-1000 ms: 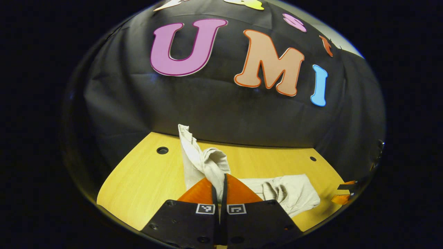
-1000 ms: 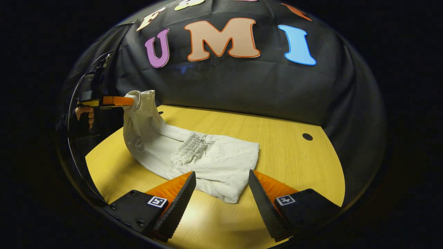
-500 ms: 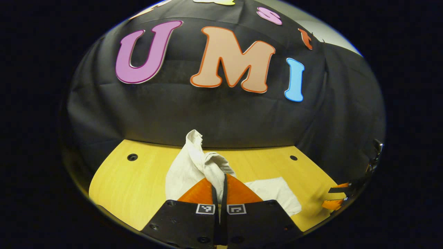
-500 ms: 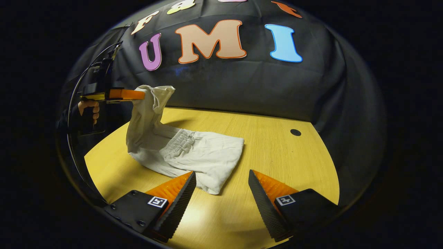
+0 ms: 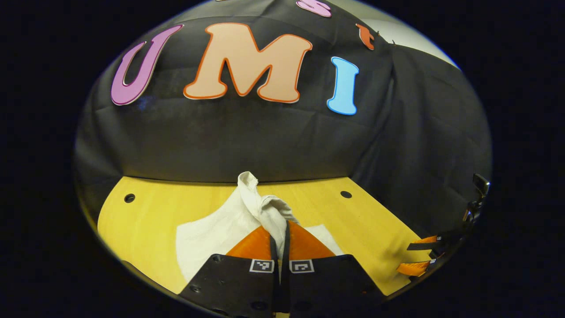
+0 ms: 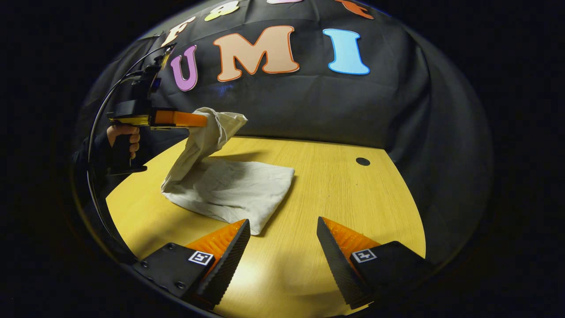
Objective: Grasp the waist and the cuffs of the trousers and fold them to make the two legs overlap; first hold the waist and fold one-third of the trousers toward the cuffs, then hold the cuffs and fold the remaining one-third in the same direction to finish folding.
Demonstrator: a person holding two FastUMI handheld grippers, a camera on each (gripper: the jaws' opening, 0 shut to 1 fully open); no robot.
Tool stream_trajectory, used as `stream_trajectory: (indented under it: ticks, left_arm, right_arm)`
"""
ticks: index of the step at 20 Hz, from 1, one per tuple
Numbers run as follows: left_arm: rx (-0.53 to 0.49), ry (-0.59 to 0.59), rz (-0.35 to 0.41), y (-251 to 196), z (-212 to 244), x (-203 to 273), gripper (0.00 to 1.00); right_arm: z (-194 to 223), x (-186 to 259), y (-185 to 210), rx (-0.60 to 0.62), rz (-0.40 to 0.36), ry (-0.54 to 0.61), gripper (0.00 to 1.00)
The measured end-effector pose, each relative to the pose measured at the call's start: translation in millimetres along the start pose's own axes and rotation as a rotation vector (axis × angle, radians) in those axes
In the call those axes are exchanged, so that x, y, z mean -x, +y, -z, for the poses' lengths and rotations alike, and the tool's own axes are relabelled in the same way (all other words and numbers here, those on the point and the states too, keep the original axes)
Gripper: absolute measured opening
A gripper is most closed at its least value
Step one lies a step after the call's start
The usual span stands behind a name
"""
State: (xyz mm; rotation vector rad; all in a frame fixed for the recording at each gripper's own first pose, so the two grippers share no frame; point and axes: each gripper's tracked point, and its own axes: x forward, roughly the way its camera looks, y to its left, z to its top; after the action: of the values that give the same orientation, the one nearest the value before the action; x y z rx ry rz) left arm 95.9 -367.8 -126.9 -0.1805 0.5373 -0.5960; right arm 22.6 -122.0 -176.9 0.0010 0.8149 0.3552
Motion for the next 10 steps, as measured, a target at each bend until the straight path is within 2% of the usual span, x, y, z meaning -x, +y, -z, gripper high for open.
stream_trajectory:
  ticks: [5, 8, 10]
  left_arm:
    - [0.012, 0.048, 0.063, -43, 39, -21, 0.0]
    - [-0.003, 0.114, 0.047, -44, 89, -28, 0.0]
    - [-0.022, 0.137, 0.048, -51, 106, -28, 0.0]
  right_arm:
    - [5, 5, -12, -0.004, 0.005, 0.001, 0.98]
    - [5, 6, -14, -0.011, 0.0, -0.001, 0.98]
    - [3, 5, -12, -0.013, -0.008, -0.007, 0.97]
